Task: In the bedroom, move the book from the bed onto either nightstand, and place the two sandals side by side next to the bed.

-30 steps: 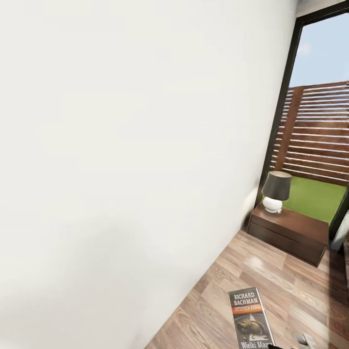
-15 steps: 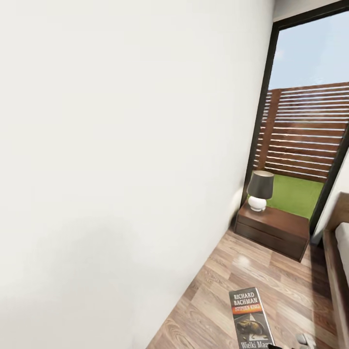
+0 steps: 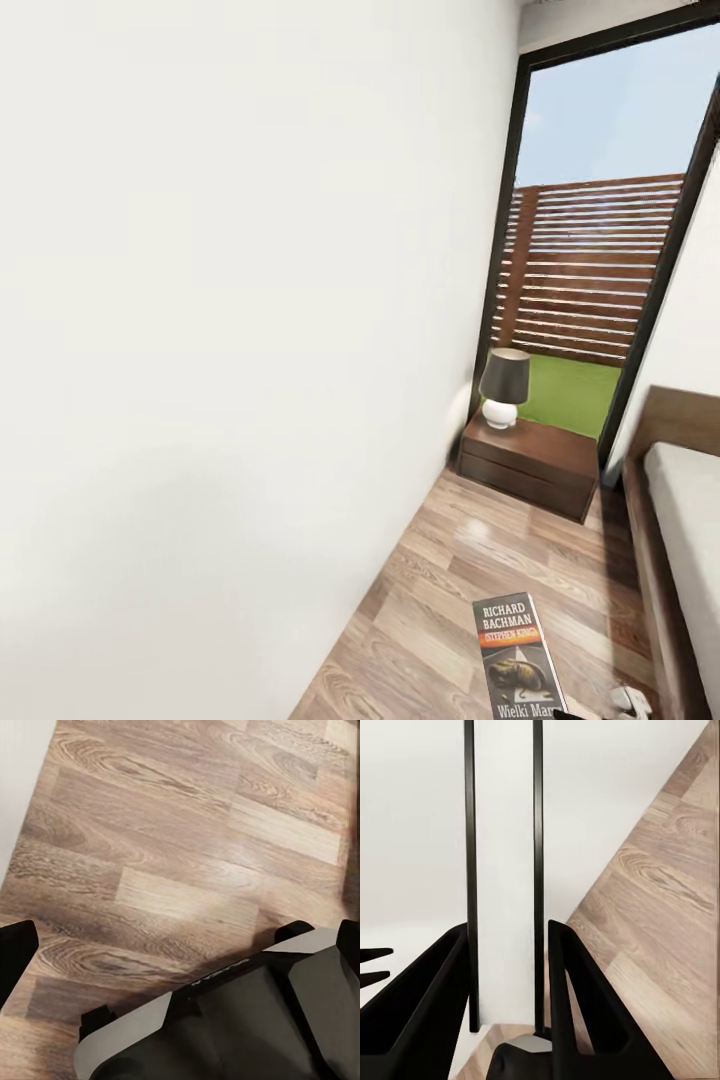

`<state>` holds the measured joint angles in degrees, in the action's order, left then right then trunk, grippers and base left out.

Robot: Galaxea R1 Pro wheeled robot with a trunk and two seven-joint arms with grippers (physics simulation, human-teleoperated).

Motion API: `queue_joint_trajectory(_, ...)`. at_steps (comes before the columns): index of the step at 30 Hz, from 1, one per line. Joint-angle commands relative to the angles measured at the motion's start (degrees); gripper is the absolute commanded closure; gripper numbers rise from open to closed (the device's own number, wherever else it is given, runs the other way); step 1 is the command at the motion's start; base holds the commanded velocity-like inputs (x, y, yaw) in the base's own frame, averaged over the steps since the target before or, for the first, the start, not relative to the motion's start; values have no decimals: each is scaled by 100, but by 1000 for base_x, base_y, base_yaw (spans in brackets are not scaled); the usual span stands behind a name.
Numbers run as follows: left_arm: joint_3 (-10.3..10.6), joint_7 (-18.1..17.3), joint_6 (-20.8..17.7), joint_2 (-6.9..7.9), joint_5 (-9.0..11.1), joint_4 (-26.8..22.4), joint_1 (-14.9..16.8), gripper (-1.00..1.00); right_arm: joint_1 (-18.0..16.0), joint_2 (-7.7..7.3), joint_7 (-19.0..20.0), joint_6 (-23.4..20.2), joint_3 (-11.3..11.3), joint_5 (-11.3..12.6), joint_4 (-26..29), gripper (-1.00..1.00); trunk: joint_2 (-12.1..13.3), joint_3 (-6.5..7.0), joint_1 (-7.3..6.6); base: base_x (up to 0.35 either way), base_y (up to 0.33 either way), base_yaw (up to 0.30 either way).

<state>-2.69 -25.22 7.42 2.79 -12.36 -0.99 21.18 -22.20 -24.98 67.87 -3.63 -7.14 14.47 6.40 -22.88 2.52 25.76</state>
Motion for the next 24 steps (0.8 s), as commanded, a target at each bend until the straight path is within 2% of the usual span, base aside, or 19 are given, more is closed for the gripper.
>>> queue_joint_trajectory(1, -30, -9, 31, 2, -54, 2, 0, -100, -4, 2, 25, -42, -59, -23, -4, 100, -4, -2, 2, 0, 0, -282)
queue_joint_trajectory(6, -30, -9, 31, 2, -56, 2, 0, -100, -4, 2, 25, -42, -59, -13, 0, 100, -4, -2, 2, 28, 0, -283)
queue_joint_trajectory(14, -30, -9, 31, 2, -47, 2, 0, -100, -4, 2, 25, -42, -59, 0, -2, 100, -4, -2, 2, 218, 0, -283)
queue_joint_trajectory(24, -30, -9, 31, 2, -47, 2, 0, -100, -4, 2, 25, -42, -59, 3, -4, 100, -4, -2, 2, 18, 0, -283)
